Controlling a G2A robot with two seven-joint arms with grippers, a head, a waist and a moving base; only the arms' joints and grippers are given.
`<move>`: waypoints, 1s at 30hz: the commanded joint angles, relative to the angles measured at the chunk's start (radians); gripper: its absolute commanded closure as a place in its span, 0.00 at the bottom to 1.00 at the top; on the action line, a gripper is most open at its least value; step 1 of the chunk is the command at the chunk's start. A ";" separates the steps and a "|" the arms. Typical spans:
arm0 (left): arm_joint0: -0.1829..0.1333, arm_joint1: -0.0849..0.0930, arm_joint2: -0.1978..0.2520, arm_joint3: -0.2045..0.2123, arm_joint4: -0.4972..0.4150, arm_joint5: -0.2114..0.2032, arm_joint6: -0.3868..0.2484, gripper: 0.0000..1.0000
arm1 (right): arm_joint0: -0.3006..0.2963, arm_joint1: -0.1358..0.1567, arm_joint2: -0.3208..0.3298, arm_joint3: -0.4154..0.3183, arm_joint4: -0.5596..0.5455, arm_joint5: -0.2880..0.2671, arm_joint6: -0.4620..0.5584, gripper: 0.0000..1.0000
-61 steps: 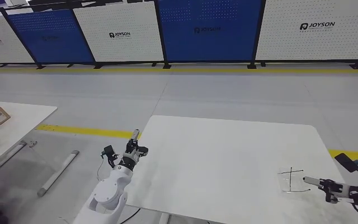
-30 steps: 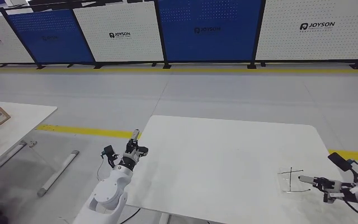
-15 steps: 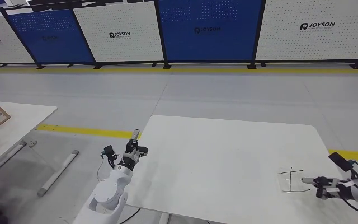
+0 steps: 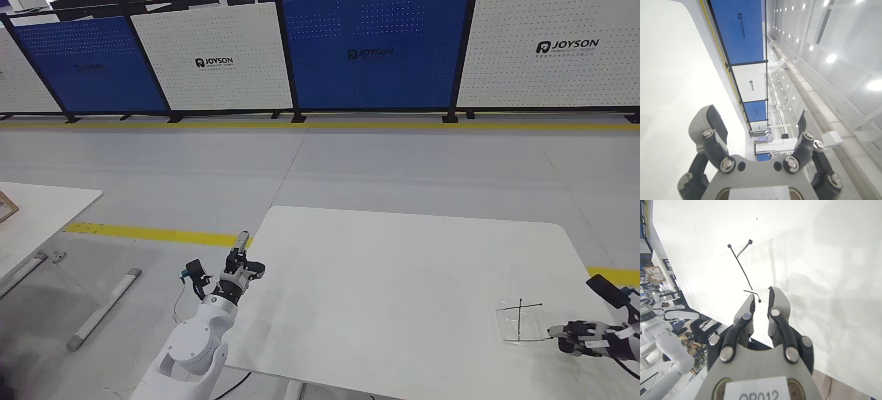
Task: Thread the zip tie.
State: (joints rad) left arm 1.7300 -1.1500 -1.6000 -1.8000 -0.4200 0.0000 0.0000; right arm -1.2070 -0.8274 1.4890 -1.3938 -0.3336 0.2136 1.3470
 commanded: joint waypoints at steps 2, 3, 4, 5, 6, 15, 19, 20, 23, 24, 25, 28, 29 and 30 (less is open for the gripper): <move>0.000 0.000 0.000 0.000 0.000 0.000 0.000 0.00 | 0.002 0.001 -0.005 -0.002 -0.006 0.007 -0.001 0.75; 0.000 0.000 0.000 0.000 0.000 0.000 0.000 0.00 | 0.003 0.002 -0.007 -0.003 -0.008 0.008 -0.002 0.77; 0.000 0.000 0.000 0.000 0.000 0.000 0.000 0.00 | 0.003 0.002 -0.009 -0.005 -0.011 0.010 -0.002 0.77; 0.000 0.000 0.000 0.000 0.000 0.000 0.000 0.00 | 0.003 0.003 -0.012 -0.007 -0.014 0.012 -0.003 0.77; 0.000 0.000 0.000 0.000 0.000 0.000 0.000 0.00 | 0.003 0.003 -0.014 -0.010 -0.017 0.013 -0.002 0.77; 0.000 0.000 0.000 0.000 0.000 0.000 0.000 0.00 | 0.008 0.007 -0.034 -0.025 -0.035 0.023 0.003 0.80; 0.000 0.000 0.000 0.000 0.000 0.000 0.000 0.00 | 0.016 0.007 -0.046 -0.025 -0.041 0.025 0.005 0.81; 0.000 0.000 0.000 0.000 0.000 0.000 0.000 0.00 | 0.017 0.007 -0.048 -0.024 -0.042 0.026 0.006 0.81; 0.000 0.000 0.000 0.000 0.000 0.000 0.000 0.00 | 0.022 0.008 -0.054 -0.020 -0.043 0.027 0.007 0.84; 0.000 0.000 0.000 0.000 0.000 0.000 0.000 0.00 | 0.023 0.008 -0.055 -0.019 -0.043 0.027 0.007 0.85; 0.000 0.000 0.000 0.000 0.000 0.000 0.000 0.00 | 0.025 0.009 -0.056 -0.018 -0.043 0.028 0.007 0.86; 0.000 0.000 0.000 0.000 0.000 0.000 0.000 0.00 | 0.027 0.010 -0.059 -0.016 -0.044 0.029 0.007 0.91; 0.000 0.000 0.000 0.000 0.000 0.000 0.000 0.00 | 0.028 0.010 -0.060 -0.015 -0.044 0.029 0.007 0.93; 0.000 0.000 0.000 0.000 0.000 0.000 0.000 0.00 | 0.028 0.010 -0.061 -0.015 -0.044 0.029 0.007 0.93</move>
State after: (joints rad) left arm 1.7300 -1.1500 -1.6000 -1.8000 -0.4200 0.0000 0.0000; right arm -1.1794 -0.8174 1.4289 -1.4091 -0.3775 0.2423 1.3537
